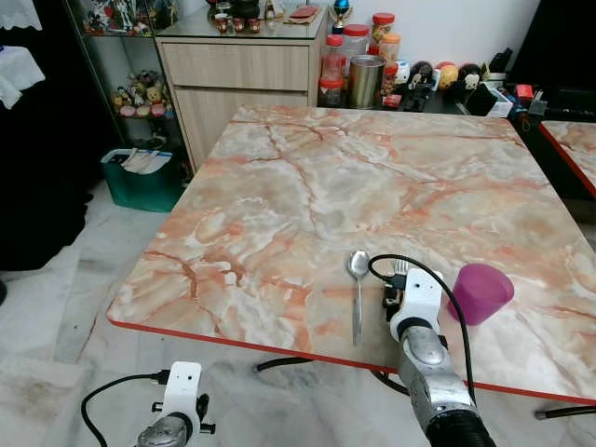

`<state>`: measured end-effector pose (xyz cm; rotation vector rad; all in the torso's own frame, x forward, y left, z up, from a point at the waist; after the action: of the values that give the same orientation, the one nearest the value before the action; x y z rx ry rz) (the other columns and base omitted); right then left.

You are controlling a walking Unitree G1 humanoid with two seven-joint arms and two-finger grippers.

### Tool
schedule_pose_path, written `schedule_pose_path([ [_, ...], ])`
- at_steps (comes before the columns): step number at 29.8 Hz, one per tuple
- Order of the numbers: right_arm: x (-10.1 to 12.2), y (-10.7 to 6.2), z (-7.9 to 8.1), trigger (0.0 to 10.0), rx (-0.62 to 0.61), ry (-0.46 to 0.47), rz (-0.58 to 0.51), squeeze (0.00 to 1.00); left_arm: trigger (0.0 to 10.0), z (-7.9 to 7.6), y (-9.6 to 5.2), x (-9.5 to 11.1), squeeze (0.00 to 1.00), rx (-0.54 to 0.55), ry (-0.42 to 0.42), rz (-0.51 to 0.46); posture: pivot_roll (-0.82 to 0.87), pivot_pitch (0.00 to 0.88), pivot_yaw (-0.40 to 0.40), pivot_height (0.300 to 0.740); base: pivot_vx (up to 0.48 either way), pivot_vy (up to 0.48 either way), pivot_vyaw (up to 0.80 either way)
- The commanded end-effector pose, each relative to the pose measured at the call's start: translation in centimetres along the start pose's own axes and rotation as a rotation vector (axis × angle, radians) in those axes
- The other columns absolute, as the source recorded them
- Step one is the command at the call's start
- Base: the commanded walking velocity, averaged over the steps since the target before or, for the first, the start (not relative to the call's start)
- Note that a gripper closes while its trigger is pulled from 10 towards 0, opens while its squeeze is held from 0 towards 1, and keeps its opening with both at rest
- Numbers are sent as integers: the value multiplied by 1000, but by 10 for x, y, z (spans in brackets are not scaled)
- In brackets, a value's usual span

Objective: Setting the table

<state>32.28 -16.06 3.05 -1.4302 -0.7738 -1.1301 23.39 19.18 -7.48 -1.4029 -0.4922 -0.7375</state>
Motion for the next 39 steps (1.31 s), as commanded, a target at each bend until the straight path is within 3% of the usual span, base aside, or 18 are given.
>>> schedule_pose_path([
  [1, 2, 1, 0, 10000, -13, -3, 8, 0, 10000, -3, -1, -7, 0, -15, 7, 32, 27, 0, -8, 740, 0, 0, 0],
  [8, -4, 1, 0, 10000, -22, 11, 50, 0, 10000, -4, -1, -9, 0, -25, 14, 41, 26, 0, -4, 740, 0, 0, 0],
  [9, -6, 0, 0, 6627, -21, 13, 58, 0, 10000, -4, -1, -9, 0, -27, 14, 44, 26, 0, -5, 740, 0, 0, 0],
  [10, -7, 0, 1, 0, -17, 13, 64, 0, 10000, -4, -1, -10, 0, -28, 14, 46, 26, 0, -6, 740, 0, 0, 0],
  [20, -11, 0, 3, 0, -8, 4, 114, 0, 10000, -7, -2, -12, 0, -47, 11, 60, 26, 0, -9, 740, 0, 0, 0],
  [39, -6, 0, 1, 0, -32, 19, 109, 0, 10000, -8, -2, -13, 0, -59, -11, 65, 30, 0, -7, 740, 0, 0, 0],
])
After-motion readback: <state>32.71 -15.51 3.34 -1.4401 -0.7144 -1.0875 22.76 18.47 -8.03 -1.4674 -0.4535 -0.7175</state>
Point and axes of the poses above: a point about 5 cm out from each wrist's last joint towards the gripper, its own y axis pointing out of the wrist towards the gripper, its own x axis along the axis of the wrist's last joint, z = x × y, the point moved 2 cm from there along y, pointing out of the wrist towards the gripper, and after that the axes turned 6 degrees about y, right-handed, at the moved point
